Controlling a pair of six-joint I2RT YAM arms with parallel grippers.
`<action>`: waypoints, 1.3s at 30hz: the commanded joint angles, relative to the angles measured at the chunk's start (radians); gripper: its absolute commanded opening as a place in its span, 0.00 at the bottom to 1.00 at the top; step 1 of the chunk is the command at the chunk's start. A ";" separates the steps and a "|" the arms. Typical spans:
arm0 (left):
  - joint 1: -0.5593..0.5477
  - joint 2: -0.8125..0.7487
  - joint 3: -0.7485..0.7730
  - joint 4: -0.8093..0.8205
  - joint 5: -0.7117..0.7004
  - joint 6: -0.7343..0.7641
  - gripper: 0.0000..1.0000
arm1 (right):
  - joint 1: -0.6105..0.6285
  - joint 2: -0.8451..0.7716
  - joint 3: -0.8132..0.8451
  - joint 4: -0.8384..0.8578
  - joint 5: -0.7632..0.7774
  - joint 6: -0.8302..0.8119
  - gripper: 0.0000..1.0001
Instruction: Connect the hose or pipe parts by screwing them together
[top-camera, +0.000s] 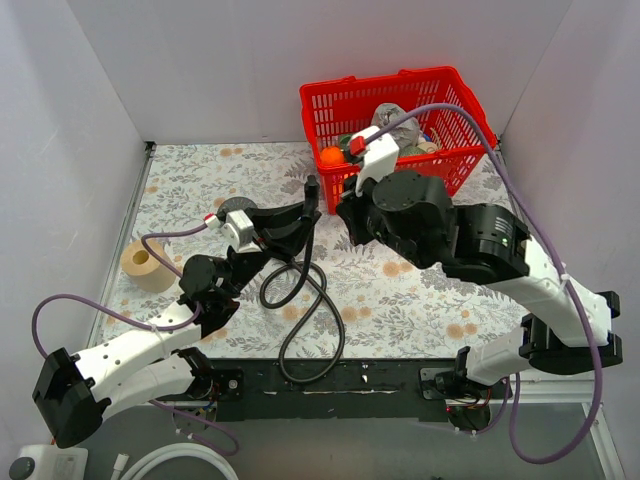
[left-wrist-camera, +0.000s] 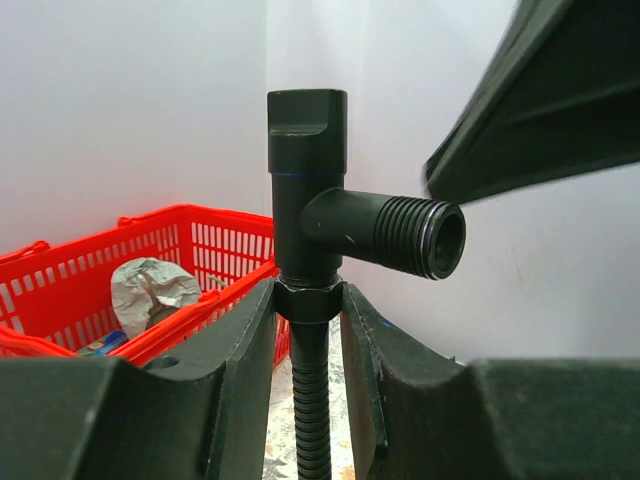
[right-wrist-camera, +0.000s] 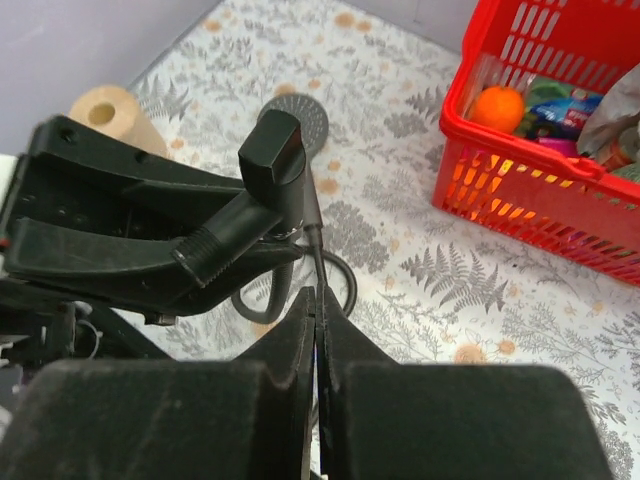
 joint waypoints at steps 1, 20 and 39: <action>0.004 -0.029 0.065 -0.015 0.074 -0.021 0.00 | -0.058 0.014 0.002 0.007 -0.241 -0.050 0.01; 0.004 -0.011 0.099 -0.059 0.140 -0.021 0.00 | -0.065 0.052 -0.003 0.074 -0.336 -0.087 0.01; 0.004 -0.007 0.111 -0.182 0.364 0.019 0.00 | -0.082 0.189 0.219 -0.023 -0.233 -0.142 0.01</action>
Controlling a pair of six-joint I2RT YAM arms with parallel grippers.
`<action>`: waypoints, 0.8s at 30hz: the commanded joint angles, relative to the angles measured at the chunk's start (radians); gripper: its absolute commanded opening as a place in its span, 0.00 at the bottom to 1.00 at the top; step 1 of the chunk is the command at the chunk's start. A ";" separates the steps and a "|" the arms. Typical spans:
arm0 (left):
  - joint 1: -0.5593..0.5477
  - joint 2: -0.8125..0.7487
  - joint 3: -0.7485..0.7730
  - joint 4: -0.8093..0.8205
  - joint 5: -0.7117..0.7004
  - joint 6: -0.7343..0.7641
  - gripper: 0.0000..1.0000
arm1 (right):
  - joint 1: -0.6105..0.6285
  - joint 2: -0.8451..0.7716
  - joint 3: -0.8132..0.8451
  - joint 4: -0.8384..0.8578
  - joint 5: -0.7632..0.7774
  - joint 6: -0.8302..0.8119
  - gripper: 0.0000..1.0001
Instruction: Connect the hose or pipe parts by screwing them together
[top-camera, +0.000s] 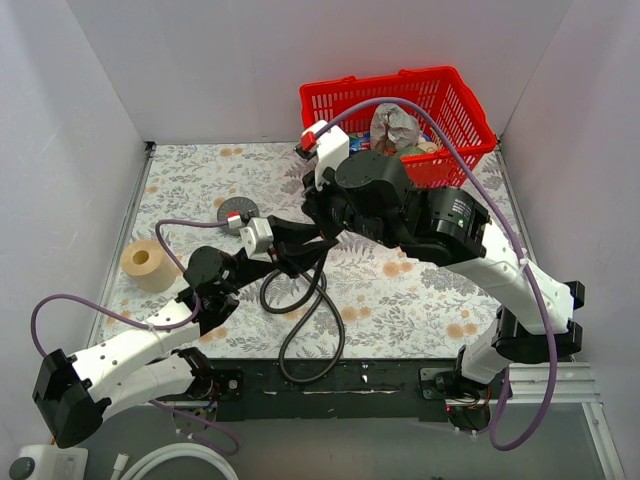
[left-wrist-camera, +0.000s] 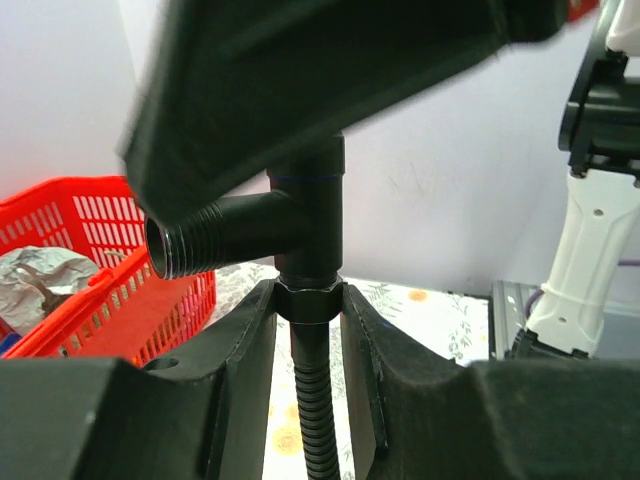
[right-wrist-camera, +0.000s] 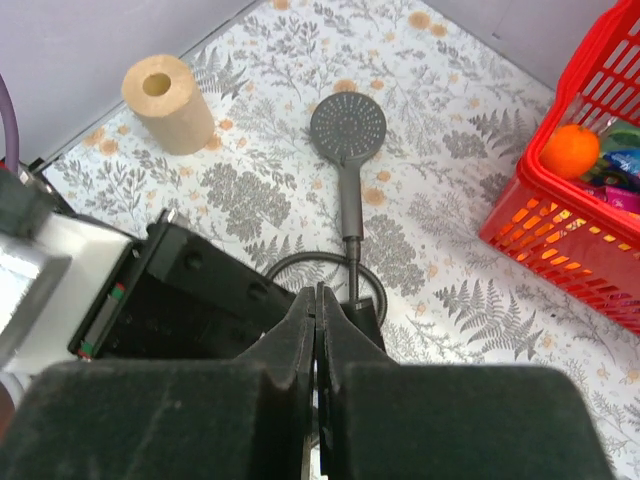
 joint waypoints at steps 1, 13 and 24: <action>0.004 -0.009 0.059 -0.028 0.089 0.035 0.00 | -0.003 0.032 0.111 -0.028 0.037 -0.039 0.01; 0.007 -0.017 0.141 -0.290 0.438 0.009 0.00 | -0.121 -0.058 0.015 -0.009 -0.314 -0.146 0.01; 0.019 0.020 0.224 -0.306 0.543 -0.109 0.00 | -0.181 -0.219 -0.225 0.031 -0.436 -0.162 0.01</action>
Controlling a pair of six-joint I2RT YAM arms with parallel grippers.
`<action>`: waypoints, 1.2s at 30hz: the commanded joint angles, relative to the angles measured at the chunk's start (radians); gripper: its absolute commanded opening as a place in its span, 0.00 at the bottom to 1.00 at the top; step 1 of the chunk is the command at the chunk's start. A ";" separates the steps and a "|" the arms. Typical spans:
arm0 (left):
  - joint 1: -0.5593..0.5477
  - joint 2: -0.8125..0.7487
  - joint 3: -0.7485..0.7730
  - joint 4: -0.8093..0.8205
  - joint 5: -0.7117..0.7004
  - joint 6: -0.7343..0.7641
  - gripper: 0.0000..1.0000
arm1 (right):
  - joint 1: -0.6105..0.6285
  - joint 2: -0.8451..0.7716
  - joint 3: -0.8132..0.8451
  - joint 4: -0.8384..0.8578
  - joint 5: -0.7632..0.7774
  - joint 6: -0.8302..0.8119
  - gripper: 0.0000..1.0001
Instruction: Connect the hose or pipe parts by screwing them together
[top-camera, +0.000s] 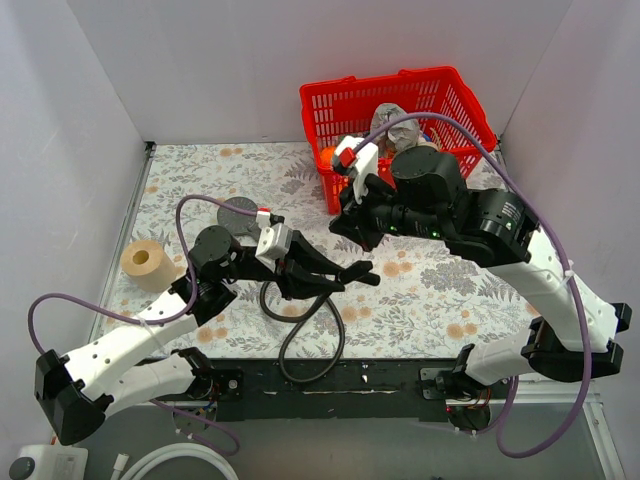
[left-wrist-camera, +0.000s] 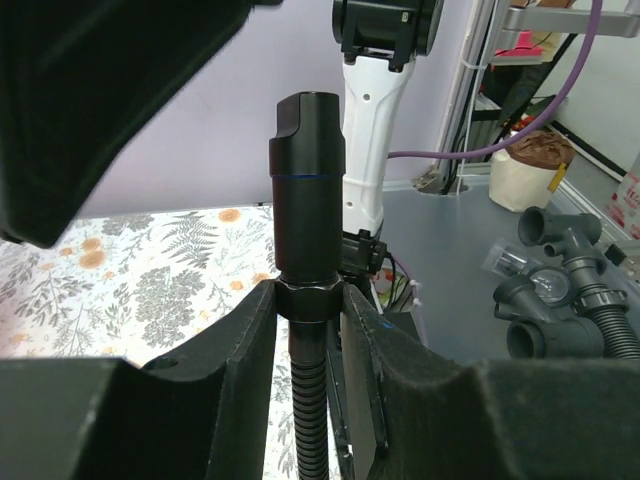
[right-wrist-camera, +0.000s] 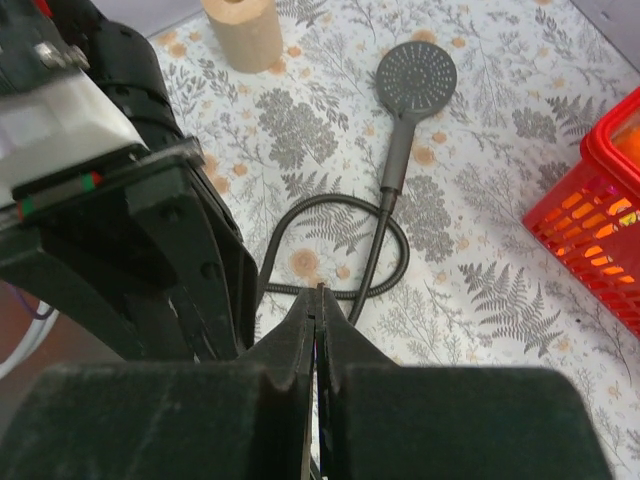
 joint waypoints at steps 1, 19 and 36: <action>0.008 -0.004 0.075 0.028 0.033 -0.031 0.00 | -0.033 -0.062 -0.075 0.053 -0.007 -0.013 0.01; 0.008 -0.061 0.020 0.152 -0.275 -0.042 0.00 | -0.069 -0.248 -0.315 0.139 -0.021 0.056 0.01; 0.008 -0.017 0.025 0.088 -0.417 0.095 0.00 | -0.066 -0.248 -0.293 0.147 -0.145 0.105 0.01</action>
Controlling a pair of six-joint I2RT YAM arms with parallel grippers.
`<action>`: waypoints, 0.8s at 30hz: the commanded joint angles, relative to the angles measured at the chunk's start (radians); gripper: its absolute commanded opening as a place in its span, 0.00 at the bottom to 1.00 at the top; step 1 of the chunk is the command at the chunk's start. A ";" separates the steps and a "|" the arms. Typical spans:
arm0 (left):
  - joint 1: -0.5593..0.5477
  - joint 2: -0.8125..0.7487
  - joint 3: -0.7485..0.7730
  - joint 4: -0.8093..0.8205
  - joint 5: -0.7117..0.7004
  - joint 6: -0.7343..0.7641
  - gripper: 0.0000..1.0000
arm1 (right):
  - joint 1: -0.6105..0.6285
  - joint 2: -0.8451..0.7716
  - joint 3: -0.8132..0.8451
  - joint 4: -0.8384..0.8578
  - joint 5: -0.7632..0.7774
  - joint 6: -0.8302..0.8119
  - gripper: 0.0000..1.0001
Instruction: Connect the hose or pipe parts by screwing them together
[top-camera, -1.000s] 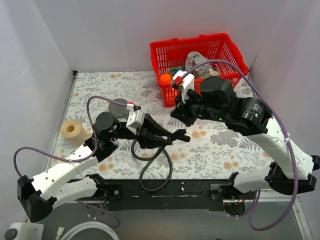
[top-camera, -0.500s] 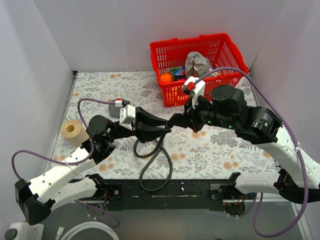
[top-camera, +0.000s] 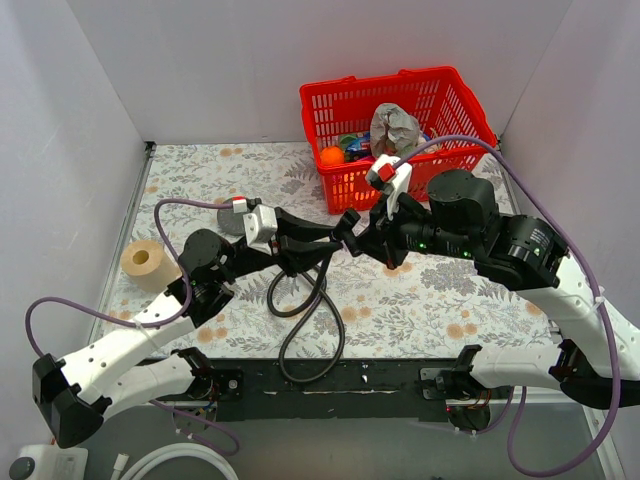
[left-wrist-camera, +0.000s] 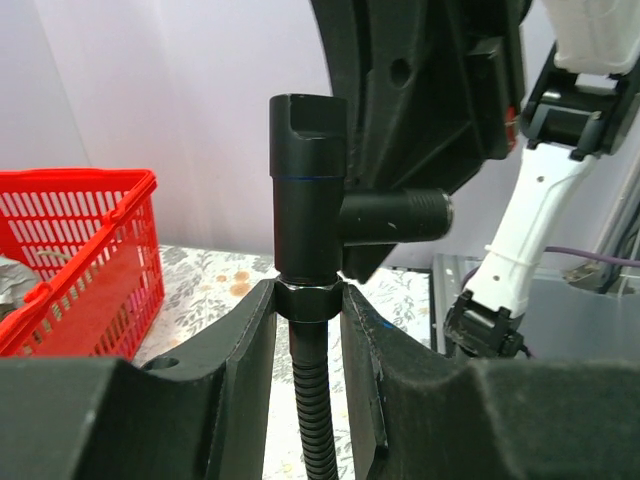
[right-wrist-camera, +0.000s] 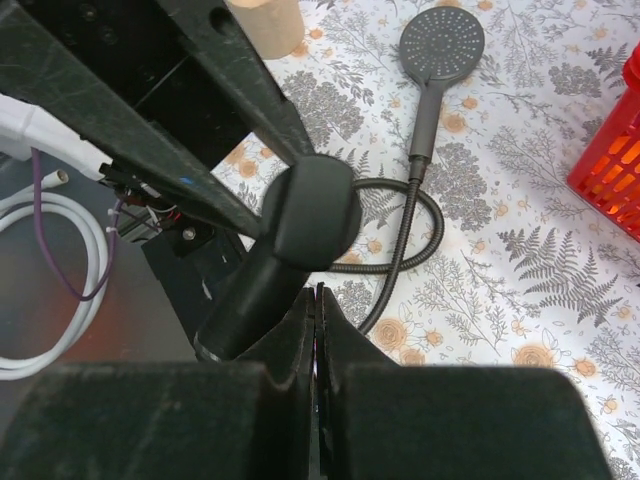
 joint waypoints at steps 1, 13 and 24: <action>0.006 0.016 0.017 -0.008 -0.076 0.068 0.00 | 0.002 -0.001 0.028 0.053 -0.063 0.017 0.01; 0.003 0.063 0.037 -0.023 -0.007 0.062 0.00 | 0.007 0.057 0.031 0.160 -0.091 0.006 0.01; -0.005 0.053 0.043 -0.058 0.090 0.065 0.00 | 0.007 0.175 0.159 0.082 0.145 0.003 0.01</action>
